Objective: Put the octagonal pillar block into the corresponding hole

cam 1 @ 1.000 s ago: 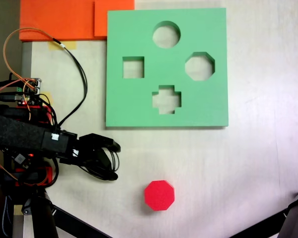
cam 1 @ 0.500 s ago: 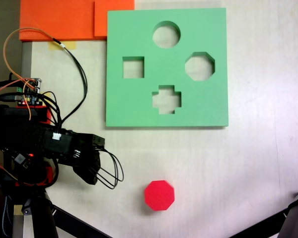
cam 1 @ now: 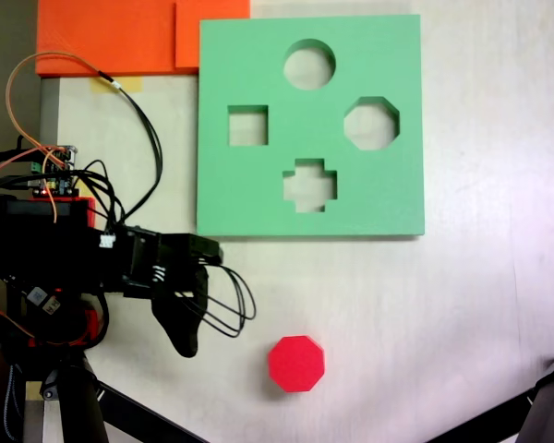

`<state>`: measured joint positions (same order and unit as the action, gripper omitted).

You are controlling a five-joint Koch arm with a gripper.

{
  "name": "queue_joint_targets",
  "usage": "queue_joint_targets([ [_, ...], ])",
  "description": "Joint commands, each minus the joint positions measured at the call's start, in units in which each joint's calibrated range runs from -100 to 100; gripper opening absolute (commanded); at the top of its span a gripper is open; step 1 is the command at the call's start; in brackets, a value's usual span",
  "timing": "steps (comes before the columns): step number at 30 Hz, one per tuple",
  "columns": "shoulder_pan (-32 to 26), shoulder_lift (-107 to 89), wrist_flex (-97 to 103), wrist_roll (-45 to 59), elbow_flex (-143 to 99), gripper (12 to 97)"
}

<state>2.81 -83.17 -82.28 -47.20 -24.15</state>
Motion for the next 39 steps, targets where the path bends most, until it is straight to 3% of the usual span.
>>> queue_joint_targets([
  [1,-0.24,6.22,-3.76,0.10,7.60,95.4],
  [22,4.79,63.48,-6.26,5.52,40.21,95.2],
  [39,8.35,80.80,-7.13,8.35,44.99,94.8],
])
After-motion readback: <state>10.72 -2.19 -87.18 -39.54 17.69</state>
